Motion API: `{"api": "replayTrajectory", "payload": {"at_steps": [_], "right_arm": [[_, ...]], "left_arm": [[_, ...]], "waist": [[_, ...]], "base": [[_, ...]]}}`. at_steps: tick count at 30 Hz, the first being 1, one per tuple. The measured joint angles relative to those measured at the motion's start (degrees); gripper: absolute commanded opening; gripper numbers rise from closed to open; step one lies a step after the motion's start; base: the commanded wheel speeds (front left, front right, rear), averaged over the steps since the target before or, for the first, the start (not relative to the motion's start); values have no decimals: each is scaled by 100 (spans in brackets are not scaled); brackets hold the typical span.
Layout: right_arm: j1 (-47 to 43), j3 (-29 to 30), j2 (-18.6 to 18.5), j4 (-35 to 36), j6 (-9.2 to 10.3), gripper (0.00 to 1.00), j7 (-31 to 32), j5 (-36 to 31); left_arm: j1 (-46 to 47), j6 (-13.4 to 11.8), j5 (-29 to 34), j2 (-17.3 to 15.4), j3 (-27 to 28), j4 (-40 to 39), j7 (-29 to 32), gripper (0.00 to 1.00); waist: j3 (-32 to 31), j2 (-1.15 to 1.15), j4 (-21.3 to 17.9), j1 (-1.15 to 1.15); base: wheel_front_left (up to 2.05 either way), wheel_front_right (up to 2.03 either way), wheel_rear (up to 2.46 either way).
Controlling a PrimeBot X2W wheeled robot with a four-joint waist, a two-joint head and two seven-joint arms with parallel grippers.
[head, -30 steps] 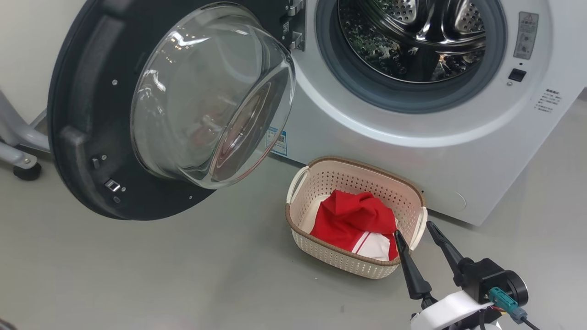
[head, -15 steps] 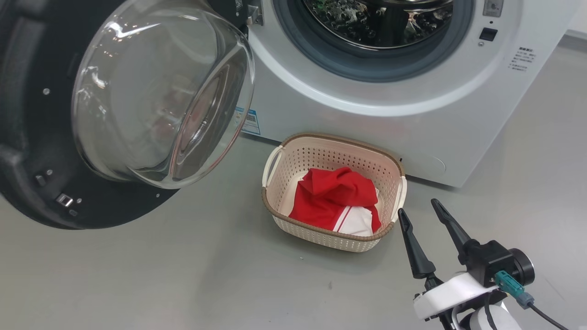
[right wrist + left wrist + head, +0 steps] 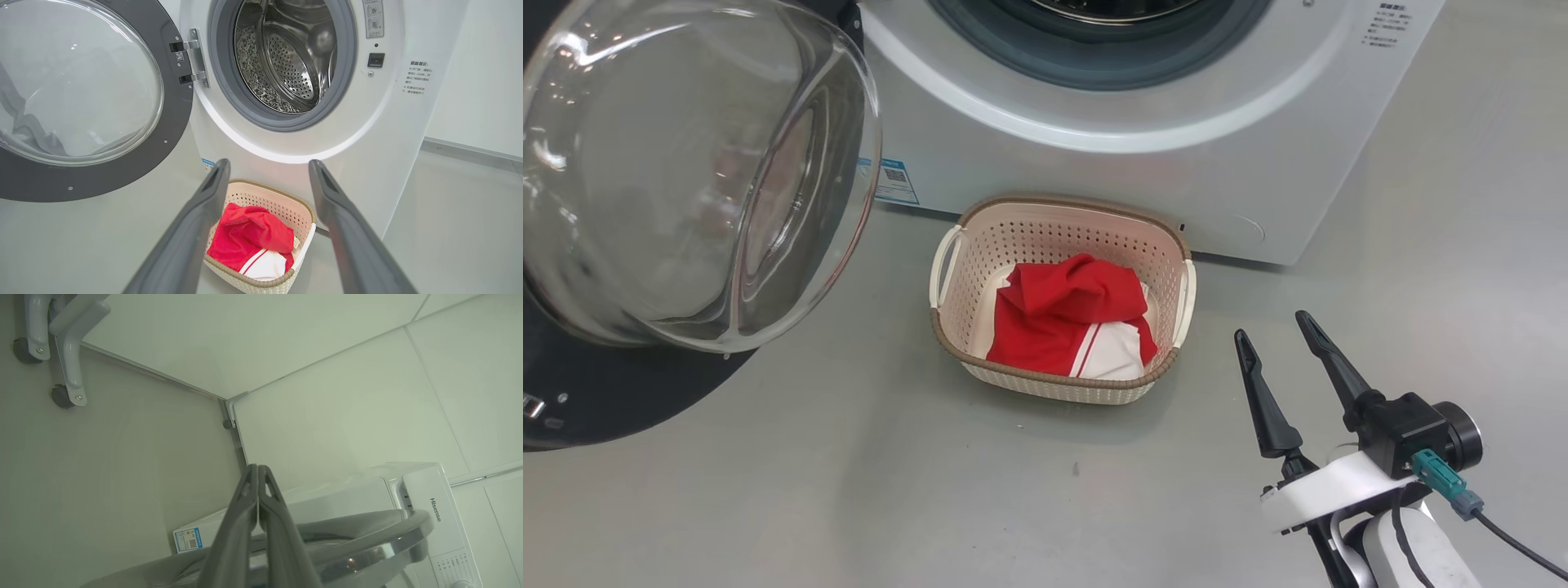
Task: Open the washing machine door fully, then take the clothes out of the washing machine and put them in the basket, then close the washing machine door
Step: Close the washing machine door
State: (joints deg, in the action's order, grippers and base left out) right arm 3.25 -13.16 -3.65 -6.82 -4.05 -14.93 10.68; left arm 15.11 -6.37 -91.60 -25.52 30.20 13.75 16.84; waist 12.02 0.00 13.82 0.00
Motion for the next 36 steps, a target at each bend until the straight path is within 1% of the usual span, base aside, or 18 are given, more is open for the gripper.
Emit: {"api": "replayTrajectory", "payload": {"at_steps": [7,15,24,32,36], "right_arm": [[36,109,-8,-10,-40,100,0,1],[36,159,-24,-14,-40,100,0,1],[36,198,-24,-13,-40,100,0,1],[36,275,-45,-9,-40,100,0,1],[36,304,-54,-7,-40,100,0,1]], "left_arm": [[13,0,-112,-11,-182,333,386,0],[17,21,-331,-41,-229,545,708,0],[21,285,-769,-58,-148,679,1258,0],[14,623,-1137,-43,-30,675,1713,0],[10,744,-1367,-1,-31,570,1982,0]], "waist": [[135,0,-230,0],[147,0,-249,0],[156,0,-213,0],[171,0,-178,0],[181,0,-154,0]], "base": [[0,0,0],[0,0,0],[0,0,0],[0,0,0],[0,0,0]]}}
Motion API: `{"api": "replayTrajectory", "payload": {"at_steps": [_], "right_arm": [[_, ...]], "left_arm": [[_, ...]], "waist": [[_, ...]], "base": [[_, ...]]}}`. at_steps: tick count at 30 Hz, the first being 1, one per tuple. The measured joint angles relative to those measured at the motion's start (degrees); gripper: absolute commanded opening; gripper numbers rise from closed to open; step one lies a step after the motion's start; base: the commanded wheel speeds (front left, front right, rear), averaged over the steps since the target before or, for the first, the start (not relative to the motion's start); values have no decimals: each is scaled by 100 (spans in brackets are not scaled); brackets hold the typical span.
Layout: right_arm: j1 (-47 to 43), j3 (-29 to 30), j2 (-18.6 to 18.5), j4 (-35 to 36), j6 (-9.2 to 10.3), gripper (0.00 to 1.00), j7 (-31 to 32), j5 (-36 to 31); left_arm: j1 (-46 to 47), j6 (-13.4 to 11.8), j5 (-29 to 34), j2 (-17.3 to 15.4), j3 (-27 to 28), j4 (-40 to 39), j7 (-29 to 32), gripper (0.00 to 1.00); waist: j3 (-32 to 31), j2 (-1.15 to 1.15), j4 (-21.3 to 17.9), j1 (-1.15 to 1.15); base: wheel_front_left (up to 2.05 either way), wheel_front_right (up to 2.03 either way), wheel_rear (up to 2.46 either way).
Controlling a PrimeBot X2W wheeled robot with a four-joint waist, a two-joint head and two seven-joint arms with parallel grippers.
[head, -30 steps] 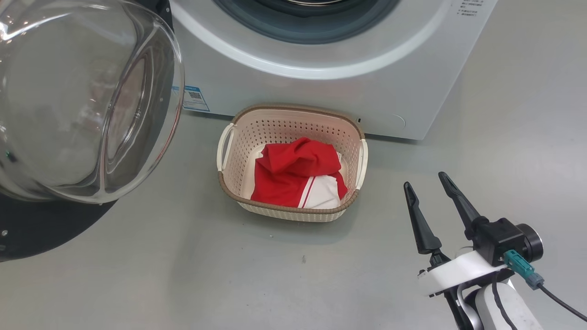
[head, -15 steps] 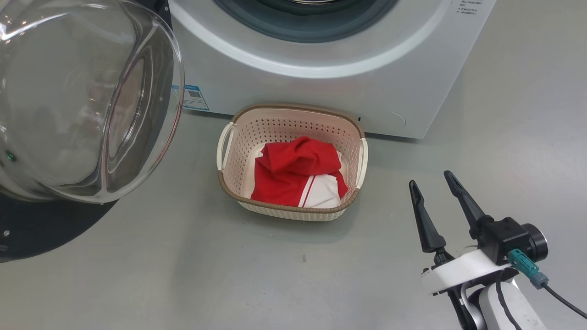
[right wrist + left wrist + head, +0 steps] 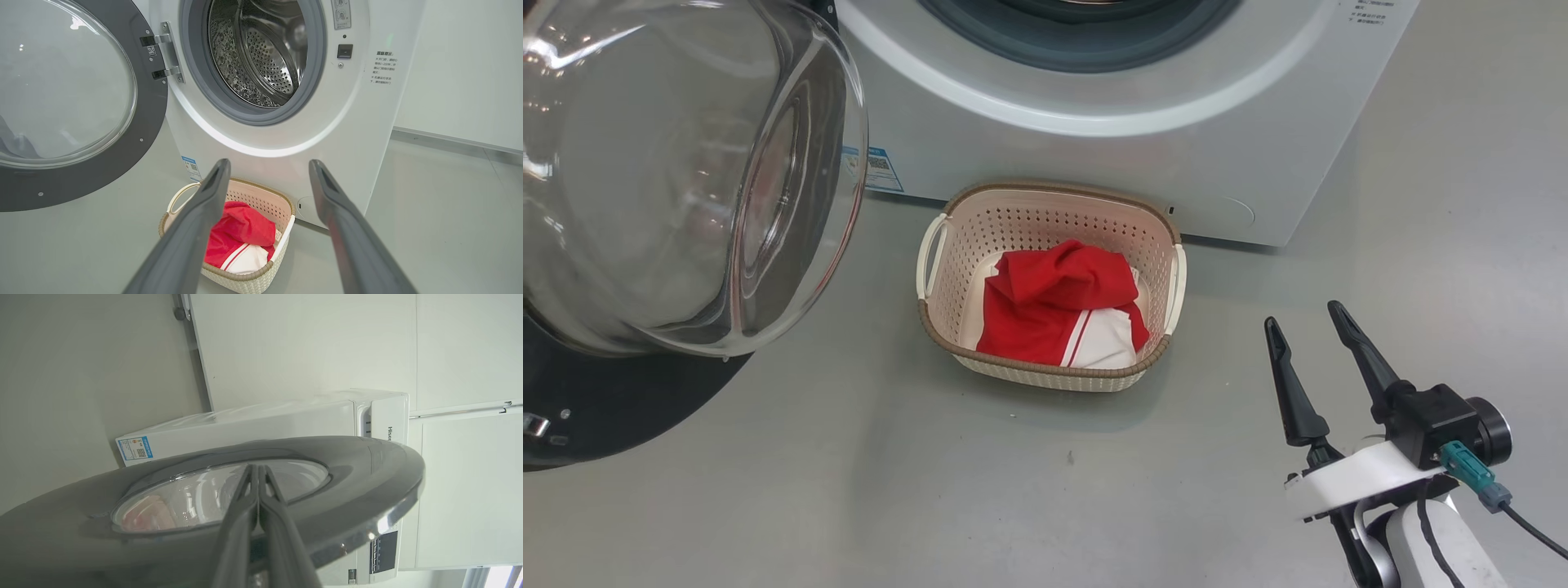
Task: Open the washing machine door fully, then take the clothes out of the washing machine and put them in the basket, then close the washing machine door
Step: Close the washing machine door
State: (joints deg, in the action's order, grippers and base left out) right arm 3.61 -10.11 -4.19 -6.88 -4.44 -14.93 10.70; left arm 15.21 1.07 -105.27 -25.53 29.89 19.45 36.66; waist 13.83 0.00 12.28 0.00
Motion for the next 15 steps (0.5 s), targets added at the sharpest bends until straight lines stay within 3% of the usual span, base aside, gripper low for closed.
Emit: {"api": "replayTrajectory", "payload": {"at_steps": [15], "right_arm": [[5,25,-10,10,0,100,0,-36]], "left_arm": [[-274,327,-521,333,-200,-809,965,0]], "waist": [[17,0,26,0]], "base": [[0,0,0]]}}
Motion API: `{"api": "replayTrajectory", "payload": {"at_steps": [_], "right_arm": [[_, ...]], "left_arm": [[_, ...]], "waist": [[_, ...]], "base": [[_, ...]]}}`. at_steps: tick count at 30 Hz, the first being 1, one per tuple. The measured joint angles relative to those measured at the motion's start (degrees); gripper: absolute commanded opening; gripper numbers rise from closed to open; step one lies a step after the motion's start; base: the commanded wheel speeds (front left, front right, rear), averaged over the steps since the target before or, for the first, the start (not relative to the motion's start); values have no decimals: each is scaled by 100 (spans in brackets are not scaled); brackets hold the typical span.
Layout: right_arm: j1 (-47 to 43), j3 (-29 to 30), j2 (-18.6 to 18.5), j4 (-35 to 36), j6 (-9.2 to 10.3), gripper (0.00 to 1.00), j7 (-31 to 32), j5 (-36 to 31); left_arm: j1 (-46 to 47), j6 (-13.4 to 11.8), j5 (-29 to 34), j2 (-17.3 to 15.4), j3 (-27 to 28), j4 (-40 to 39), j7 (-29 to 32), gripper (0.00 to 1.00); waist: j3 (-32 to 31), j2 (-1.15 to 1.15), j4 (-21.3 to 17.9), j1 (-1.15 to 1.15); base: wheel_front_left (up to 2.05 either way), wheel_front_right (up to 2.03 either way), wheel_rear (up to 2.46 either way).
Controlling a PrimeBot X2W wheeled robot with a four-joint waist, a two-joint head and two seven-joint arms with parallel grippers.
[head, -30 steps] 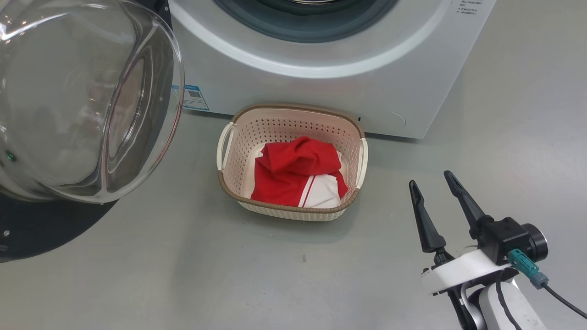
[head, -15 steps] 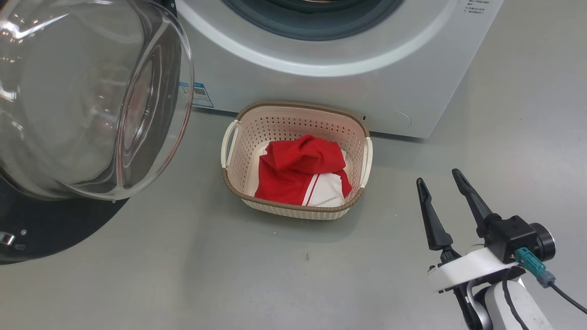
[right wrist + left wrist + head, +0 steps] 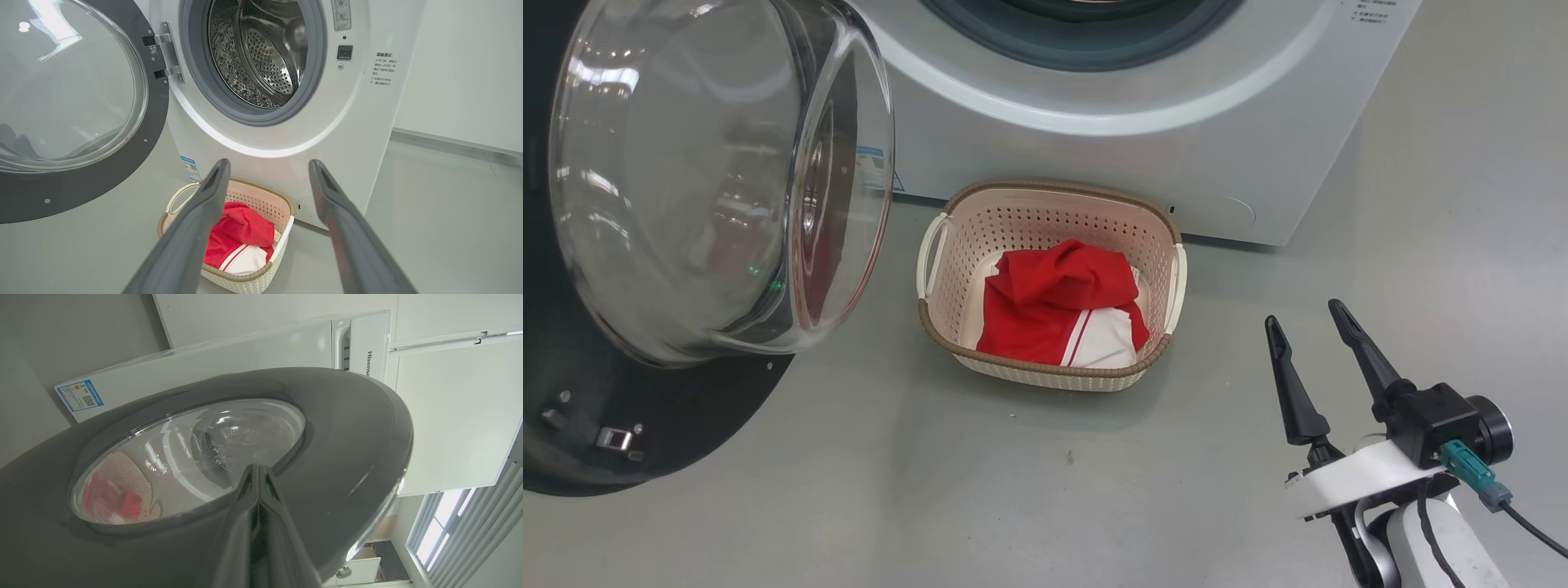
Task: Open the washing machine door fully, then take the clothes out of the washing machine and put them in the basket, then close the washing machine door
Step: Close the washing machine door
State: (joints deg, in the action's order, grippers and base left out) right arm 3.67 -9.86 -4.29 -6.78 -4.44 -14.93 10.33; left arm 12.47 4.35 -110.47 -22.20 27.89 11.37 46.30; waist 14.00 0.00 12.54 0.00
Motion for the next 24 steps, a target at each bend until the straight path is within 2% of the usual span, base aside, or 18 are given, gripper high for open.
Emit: {"api": "replayTrajectory", "payload": {"at_steps": [9,24], "right_arm": [[63,16,3,0,-1,100,0,0],[93,-62,77,-13,-1,100,0,21]], "left_arm": [[-292,71,-172,124,-264,-736,508,0],[-965,110,-204,197,-588,-1970,1082,0]], "waist": [[-42,0,-89,0],[-226,0,-613,0]], "base": [[0,0,0],[0,0,0]]}}
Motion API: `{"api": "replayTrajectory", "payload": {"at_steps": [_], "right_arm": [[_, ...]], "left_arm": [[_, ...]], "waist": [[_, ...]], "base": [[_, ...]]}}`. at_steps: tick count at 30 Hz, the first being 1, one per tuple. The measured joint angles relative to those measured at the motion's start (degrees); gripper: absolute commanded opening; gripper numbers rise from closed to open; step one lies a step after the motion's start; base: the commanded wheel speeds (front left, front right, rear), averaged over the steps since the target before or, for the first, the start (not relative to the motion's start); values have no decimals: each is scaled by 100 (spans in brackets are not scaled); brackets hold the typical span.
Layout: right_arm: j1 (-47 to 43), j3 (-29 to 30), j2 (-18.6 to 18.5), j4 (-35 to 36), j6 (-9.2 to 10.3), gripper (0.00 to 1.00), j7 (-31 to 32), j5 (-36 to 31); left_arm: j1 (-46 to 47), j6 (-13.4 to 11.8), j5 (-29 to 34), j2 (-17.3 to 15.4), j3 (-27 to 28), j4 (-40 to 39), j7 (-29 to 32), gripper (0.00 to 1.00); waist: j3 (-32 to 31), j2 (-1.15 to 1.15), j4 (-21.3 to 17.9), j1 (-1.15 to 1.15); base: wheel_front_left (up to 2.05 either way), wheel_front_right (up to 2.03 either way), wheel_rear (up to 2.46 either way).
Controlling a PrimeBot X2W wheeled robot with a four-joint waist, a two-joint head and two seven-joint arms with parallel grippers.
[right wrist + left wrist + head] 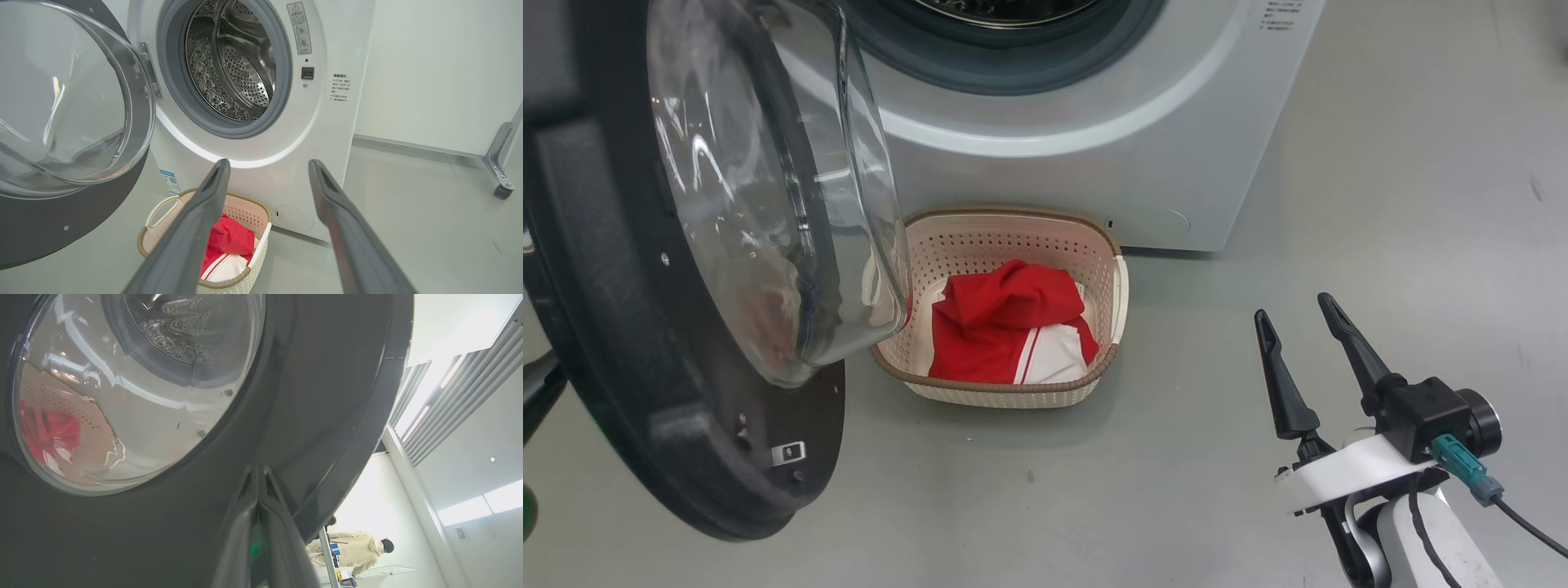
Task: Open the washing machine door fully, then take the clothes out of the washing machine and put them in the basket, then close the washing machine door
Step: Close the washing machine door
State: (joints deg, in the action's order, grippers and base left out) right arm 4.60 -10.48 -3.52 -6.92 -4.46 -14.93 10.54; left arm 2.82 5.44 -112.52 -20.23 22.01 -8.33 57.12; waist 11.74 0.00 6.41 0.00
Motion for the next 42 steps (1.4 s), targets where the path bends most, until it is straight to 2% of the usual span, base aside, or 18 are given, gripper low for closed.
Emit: {"api": "replayTrajectory", "payload": {"at_steps": [10,27,35,42], "right_arm": [[1,-94,34,9,1,100,0,58],[143,-248,73,176,7,100,0,238],[271,-348,74,279,58,100,0,444],[437,-559,76,320,66,100,0,665]], "left_arm": [[-327,-29,8,-13,-119,-676,181,0],[-257,-480,-42,-120,-460,-1503,281,0],[237,-814,-43,-223,-678,-1625,274,0],[702,-979,-34,-298,-845,-1517,219,0]], "waist": [[-77,0,-500,0],[234,0,-1368,0],[548,0,-1780,0],[798,0,-2168,0]], "base": [[0,0,0],[0,0,0],[0,0,0],[0,0,0]]}}
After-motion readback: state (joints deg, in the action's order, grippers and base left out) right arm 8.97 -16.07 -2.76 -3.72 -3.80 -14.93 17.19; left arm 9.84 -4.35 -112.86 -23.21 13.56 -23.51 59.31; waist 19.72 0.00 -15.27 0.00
